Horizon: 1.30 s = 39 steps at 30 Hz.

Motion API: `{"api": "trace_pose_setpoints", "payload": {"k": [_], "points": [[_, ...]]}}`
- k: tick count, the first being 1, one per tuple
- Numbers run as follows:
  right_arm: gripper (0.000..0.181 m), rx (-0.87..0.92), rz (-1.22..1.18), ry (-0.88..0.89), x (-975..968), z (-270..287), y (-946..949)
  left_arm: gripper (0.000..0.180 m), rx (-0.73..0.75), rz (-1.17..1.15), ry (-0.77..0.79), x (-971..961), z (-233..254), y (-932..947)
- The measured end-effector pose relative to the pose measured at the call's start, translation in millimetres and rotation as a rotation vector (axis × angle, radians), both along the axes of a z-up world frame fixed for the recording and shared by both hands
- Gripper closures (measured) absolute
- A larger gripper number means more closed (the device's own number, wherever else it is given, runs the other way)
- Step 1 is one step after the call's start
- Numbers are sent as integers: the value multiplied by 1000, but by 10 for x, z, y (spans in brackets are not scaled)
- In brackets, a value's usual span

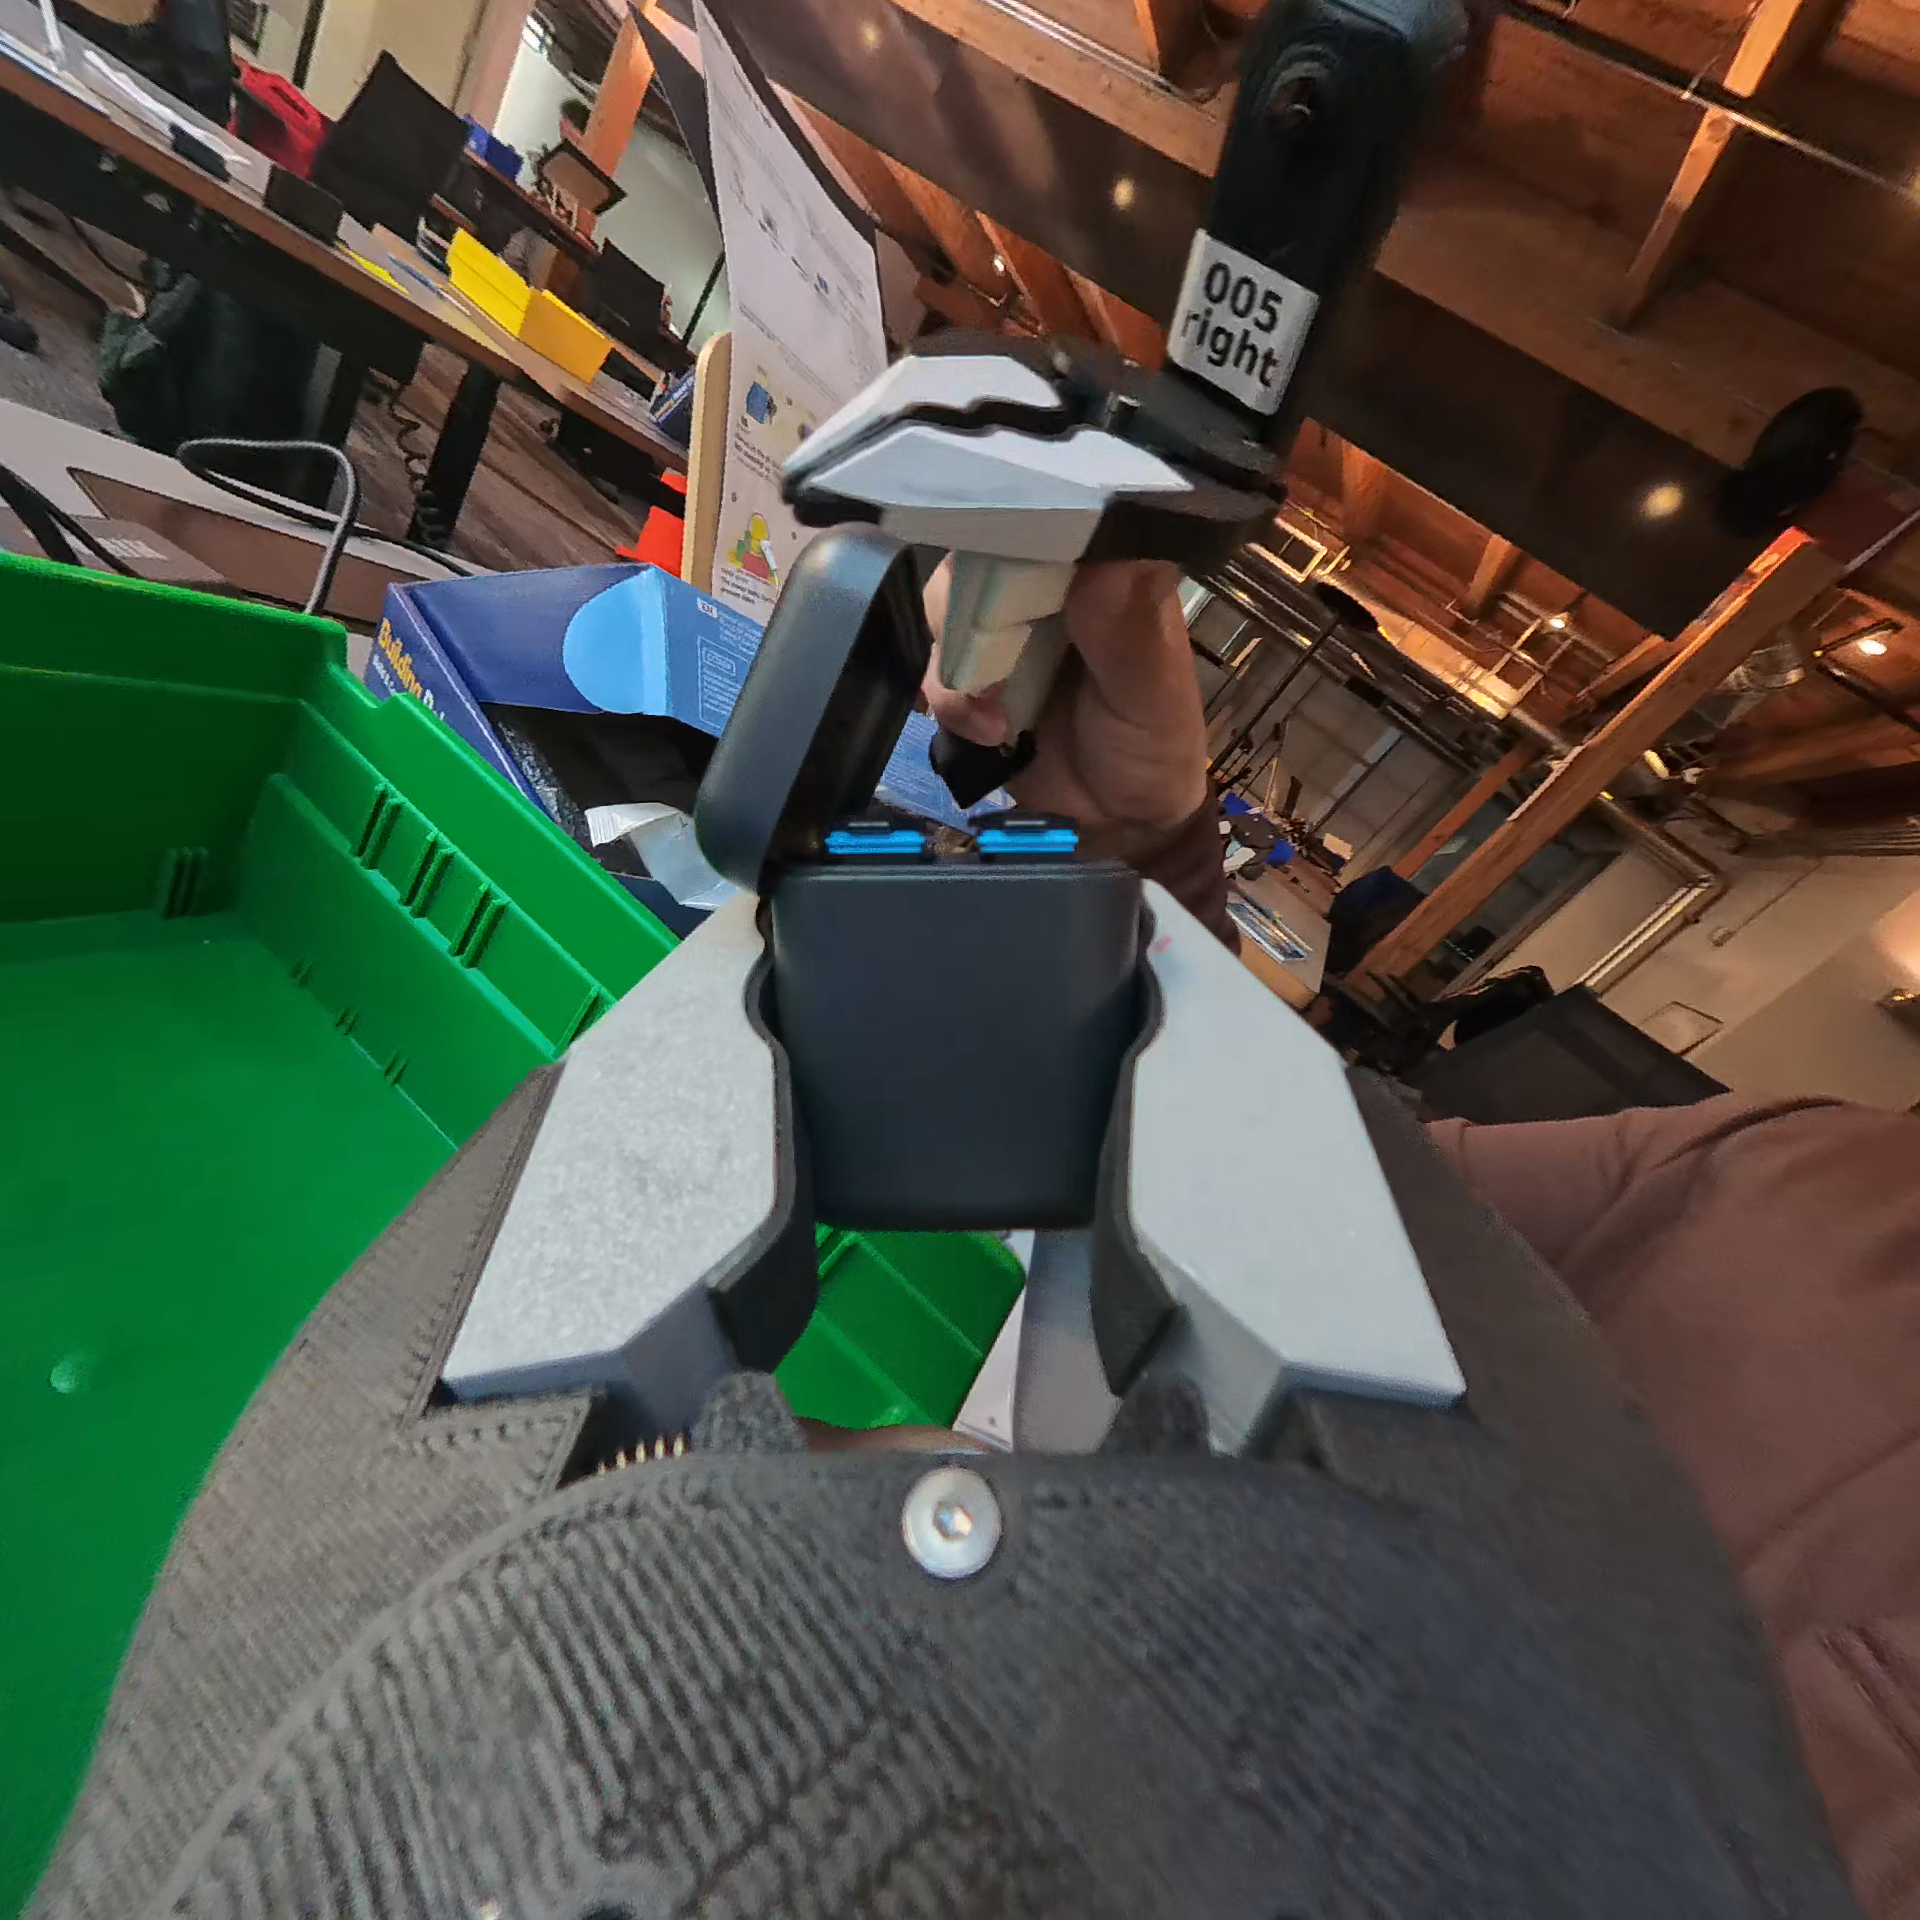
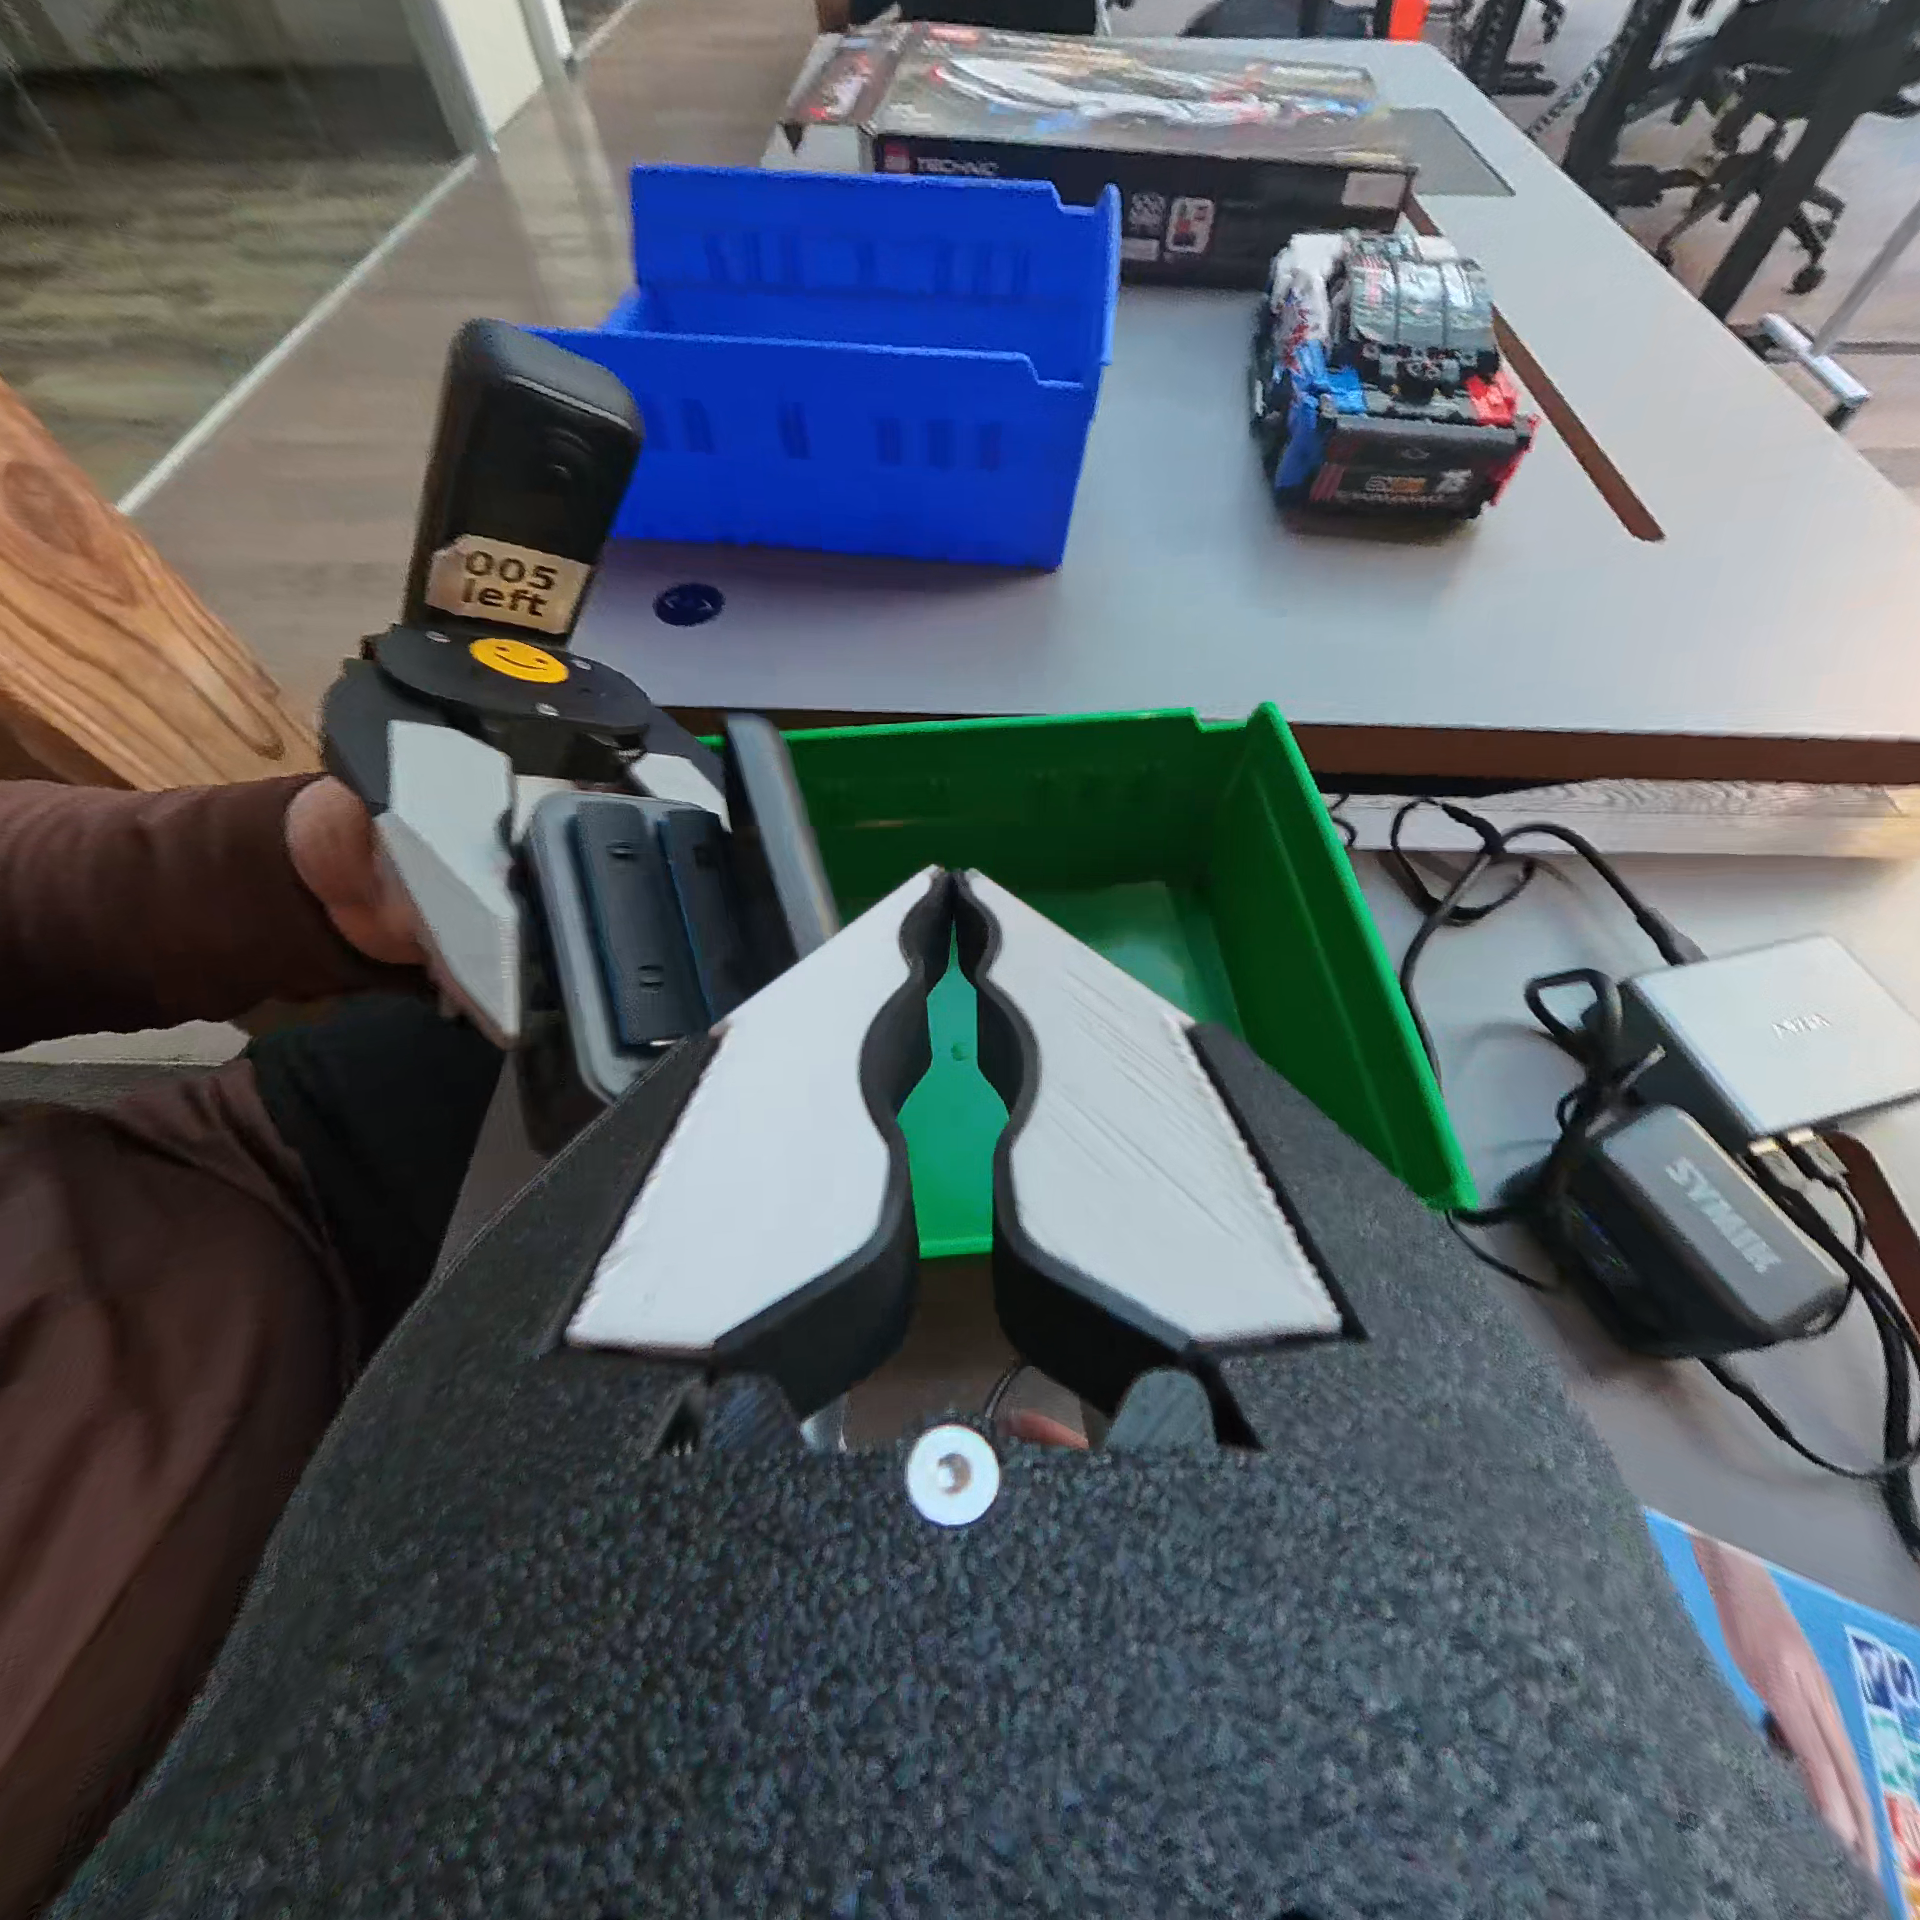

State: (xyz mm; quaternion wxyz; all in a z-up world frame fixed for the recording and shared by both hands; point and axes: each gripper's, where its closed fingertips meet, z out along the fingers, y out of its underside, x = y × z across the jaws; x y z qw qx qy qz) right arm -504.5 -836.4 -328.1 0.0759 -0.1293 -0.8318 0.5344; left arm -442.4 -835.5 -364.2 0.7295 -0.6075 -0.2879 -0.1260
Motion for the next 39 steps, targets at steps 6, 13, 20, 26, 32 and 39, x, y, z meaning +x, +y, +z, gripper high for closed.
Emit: {"api": "trace_pose_setpoints", "payload": {"k": [6, 13, 20, 26, 32, 39], "points": [[173, 34, 226, -23, 509, 28, -106, 117, -23, 65, 26, -89, -4, -49], [157, 8, 164, -326, 499, -81, -235, 117, -248, 373, 351, -282, 19, -168], [181, 7, 145, -199, 355, -137, -365, 117, -252, 303, 412, -150, -26, -5], [181, 91, 102, -147, 283, -278, -362, 117, -468, 430, 552, -246, -131, -40], [138, 57, 28, -276, 179, -291, -263, 117, -596, 649, 719, -368, -37, -184], [113, -6, 57, -398, 99, -357, -240, 118, -697, 615, 888, -345, -73, -168]]}}
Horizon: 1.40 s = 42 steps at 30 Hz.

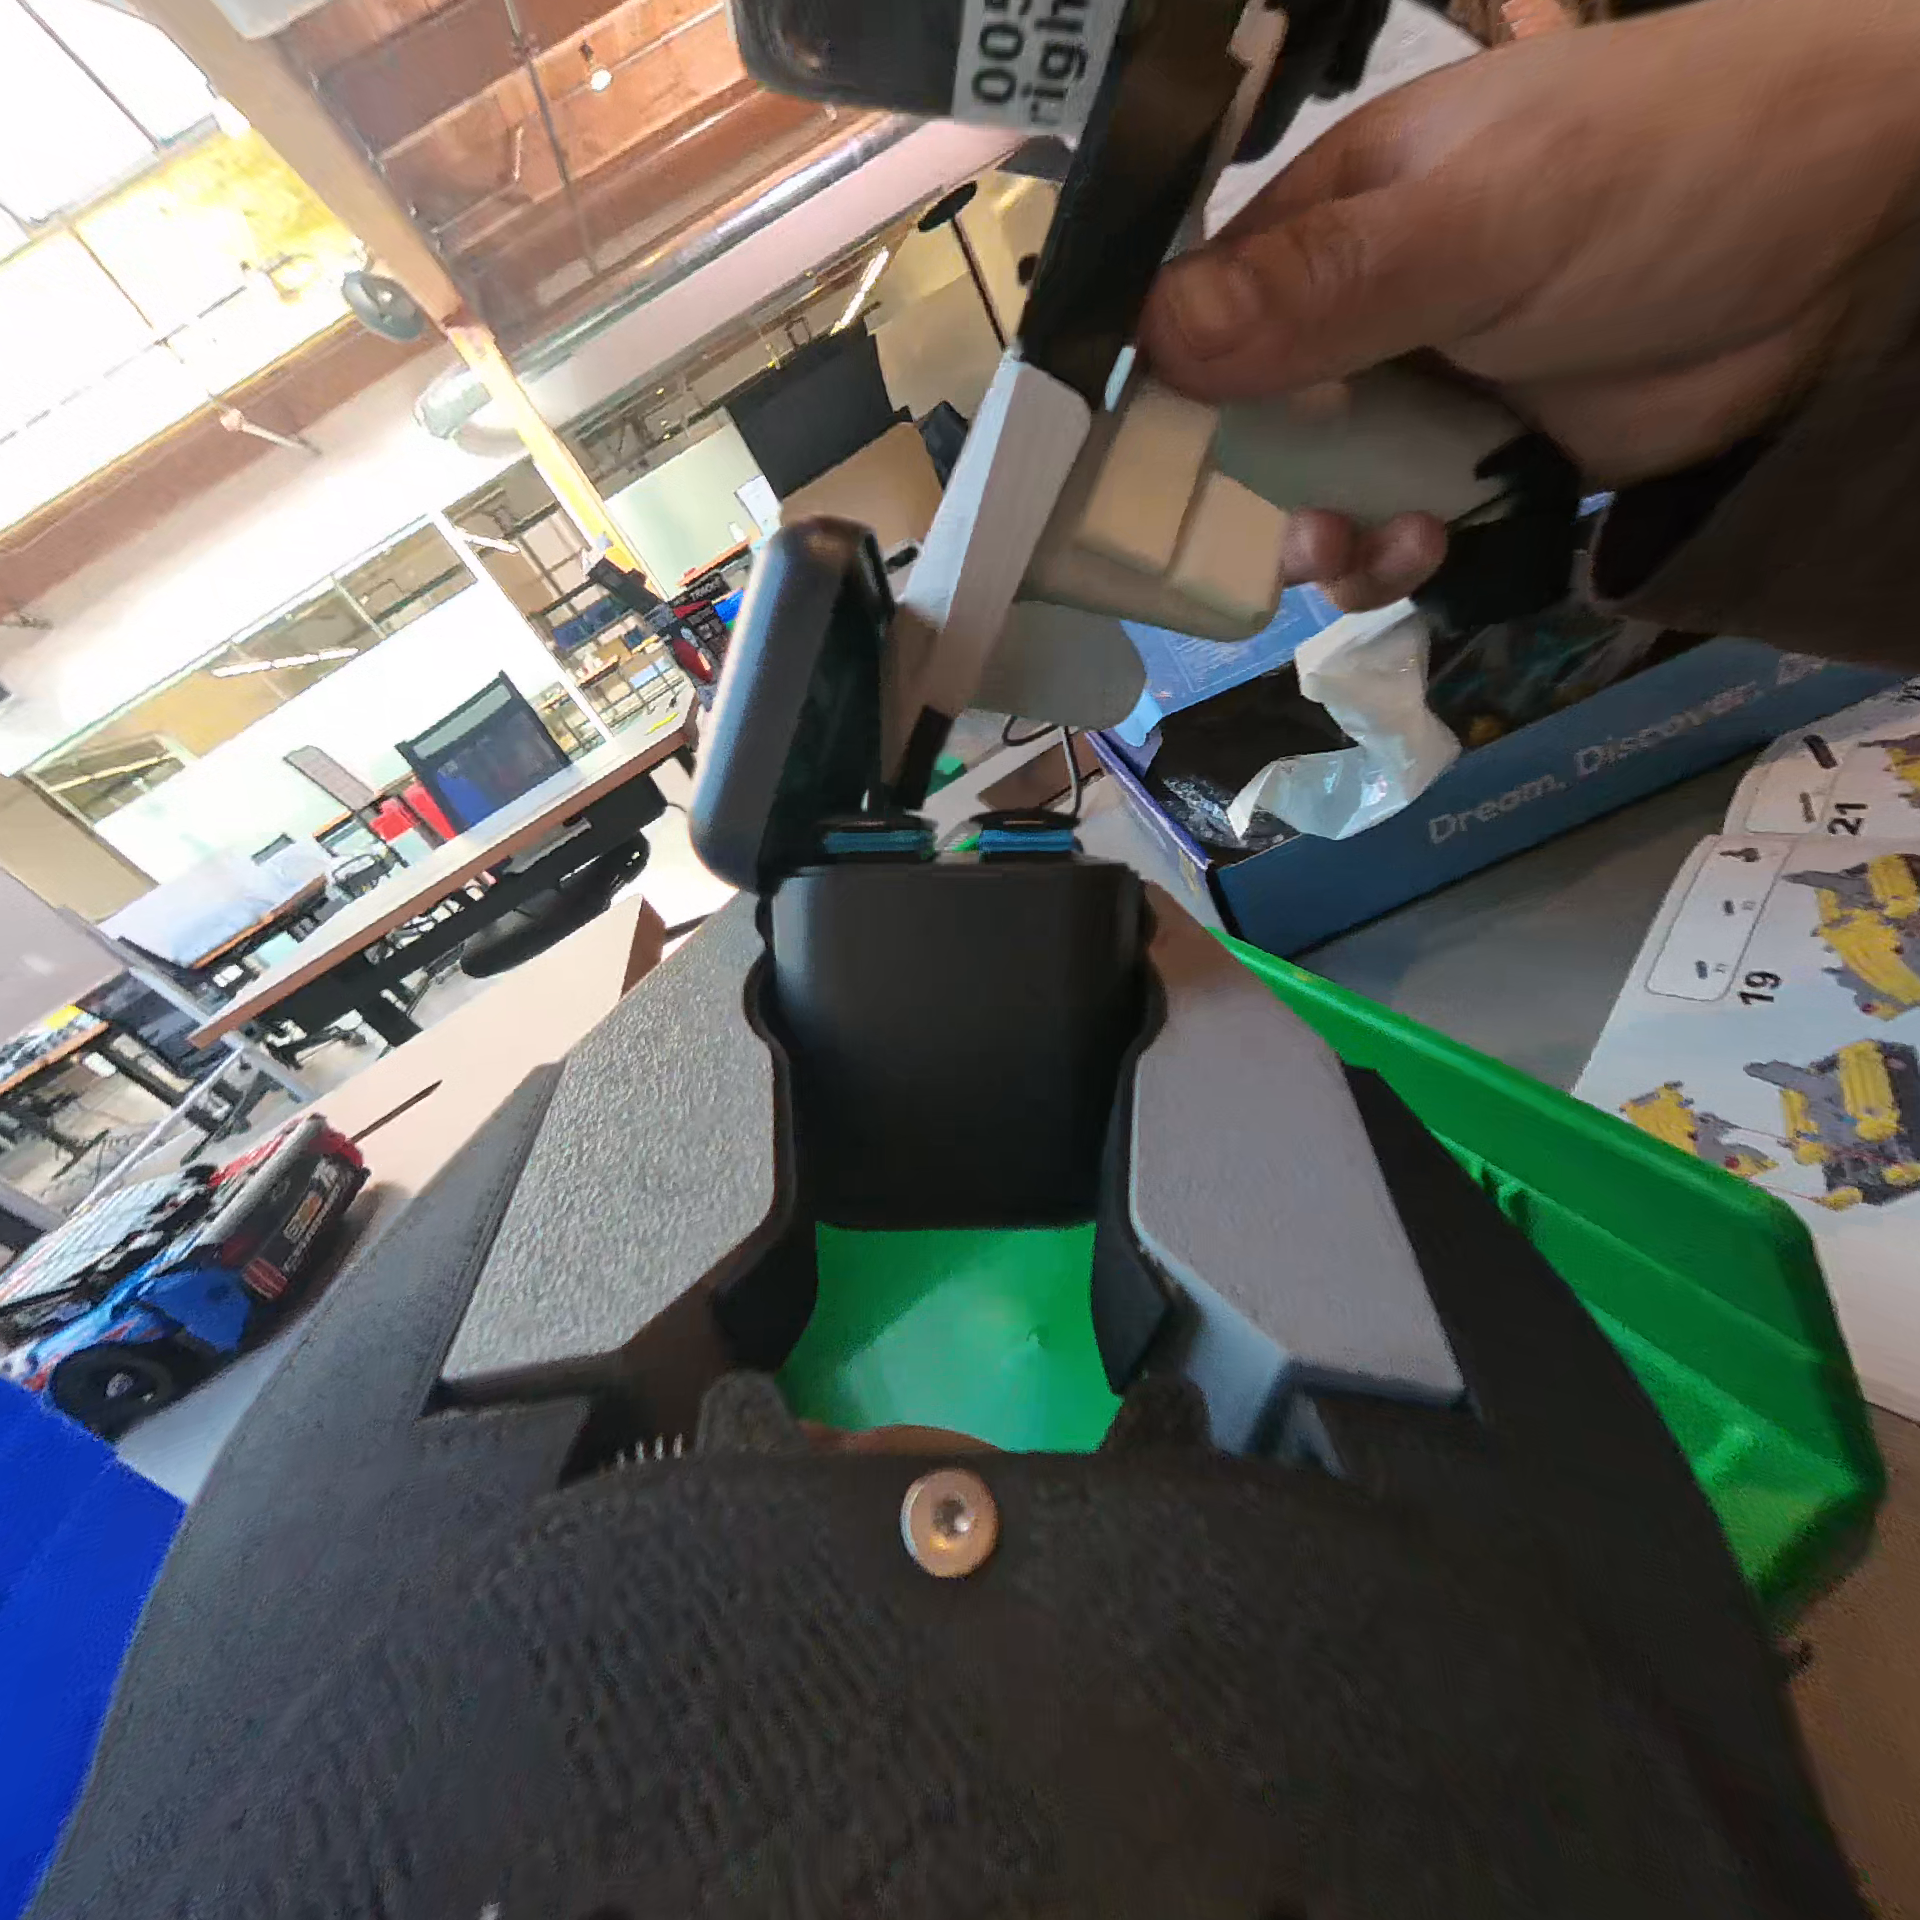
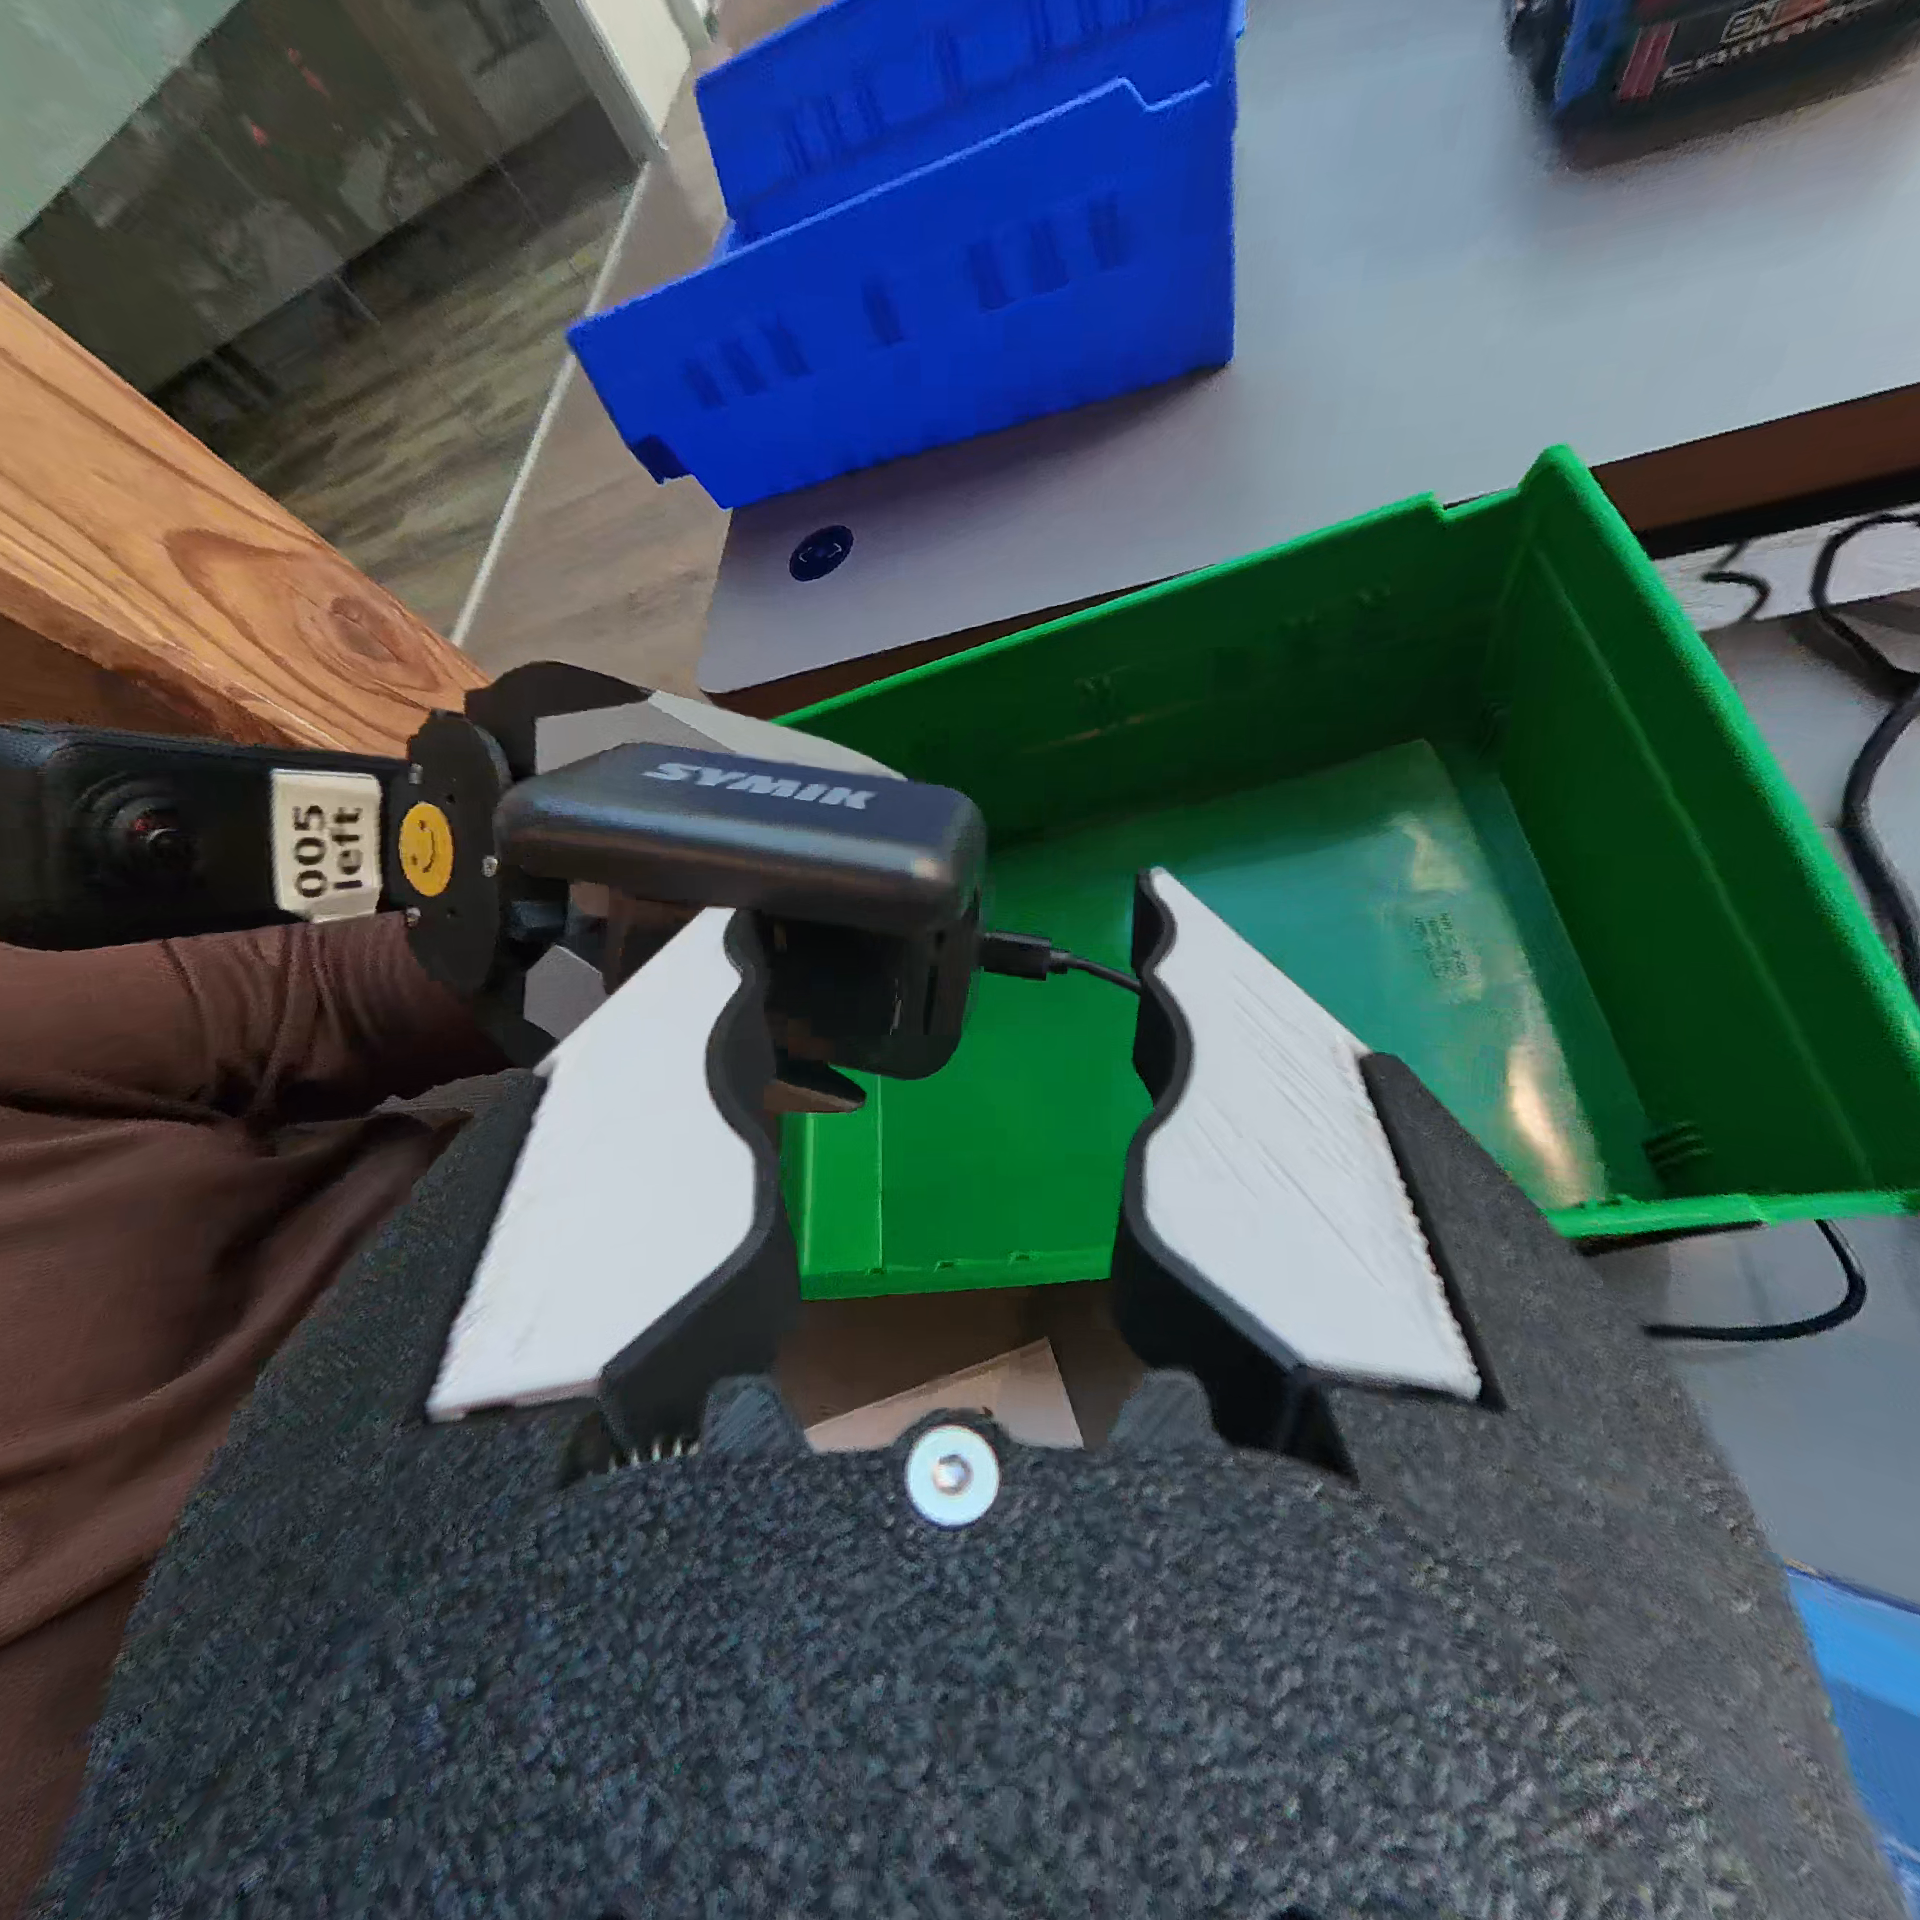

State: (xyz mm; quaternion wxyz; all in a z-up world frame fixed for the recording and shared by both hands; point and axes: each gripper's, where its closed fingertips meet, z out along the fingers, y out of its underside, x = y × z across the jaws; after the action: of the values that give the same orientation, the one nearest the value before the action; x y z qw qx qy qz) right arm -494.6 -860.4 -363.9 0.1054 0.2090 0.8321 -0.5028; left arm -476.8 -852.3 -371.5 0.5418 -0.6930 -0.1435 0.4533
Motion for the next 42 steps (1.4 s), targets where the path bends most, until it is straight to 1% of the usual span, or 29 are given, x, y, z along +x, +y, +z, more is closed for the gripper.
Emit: {"api": "trace_pose_setpoints", "payload": {"k": [2, 5, 8, 9, 10, 11, 14, 16, 18, 21, 24, 27, 34, 35, 36, 40, 41, 42], "points": [[112, -69, 60, -15, 64, 82, -37, 118, 2, -77, -16, 70, 11, 46], [109, -156, 137, 66, 155, 235, -99, 118, 125, -278, -119, 241, 98, 122], [115, -193, 196, 113, 270, 327, -131, 117, 204, -431, -196, 394, 166, 158], [124, -209, 227, 140, 325, 358, -134, 117, 232, -476, -221, 435, 185, 166], [150, -227, 275, 158, 417, 385, -132, 117, 261, -504, -241, 455, 203, 166], [162, -219, 290, 173, 459, 383, -129, 117, 288, -516, -259, 451, 214, 158], [167, -134, 247, 232, 425, 325, -128, 117, 321, -544, -285, 457, 200, 152], [173, -90, 204, 265, 380, 303, -135, 117, 323, -560, -308, 469, 161, 184], [173, -73, 190, 265, 371, 298, -137, 117, 321, -543, -336, 442, 122, 195], [175, -70, 182, 262, 366, 298, -147, 109, 332, -489, -370, 386, 107, 150], [174, -60, 182, 273, 371, 281, -176, 107, 323, -453, -412, 367, 66, 114], [174, -47, 186, 281, 391, 266, -192, 107, 281, -429, -412, 378, 0, 85], [174, -83, 197, 264, 436, 343, -164, 107, 120, -400, -391, 456, -154, -38], [174, -81, 198, 266, 438, 341, -169, 107, 120, -414, -394, 495, -138, -36], [174, -83, 202, 263, 446, 339, -179, 104, 129, -420, -403, 519, -120, -33], [174, -84, 218, 249, 472, 310, -216, 106, 169, -436, -432, 519, -80, -10], [174, -83, 218, 246, 473, 305, -221, 112, 180, -434, -436, 499, -74, -10], [174, -84, 215, 246, 466, 305, -219, 113, 186, -442, -430, 495, -70, -5]]}}
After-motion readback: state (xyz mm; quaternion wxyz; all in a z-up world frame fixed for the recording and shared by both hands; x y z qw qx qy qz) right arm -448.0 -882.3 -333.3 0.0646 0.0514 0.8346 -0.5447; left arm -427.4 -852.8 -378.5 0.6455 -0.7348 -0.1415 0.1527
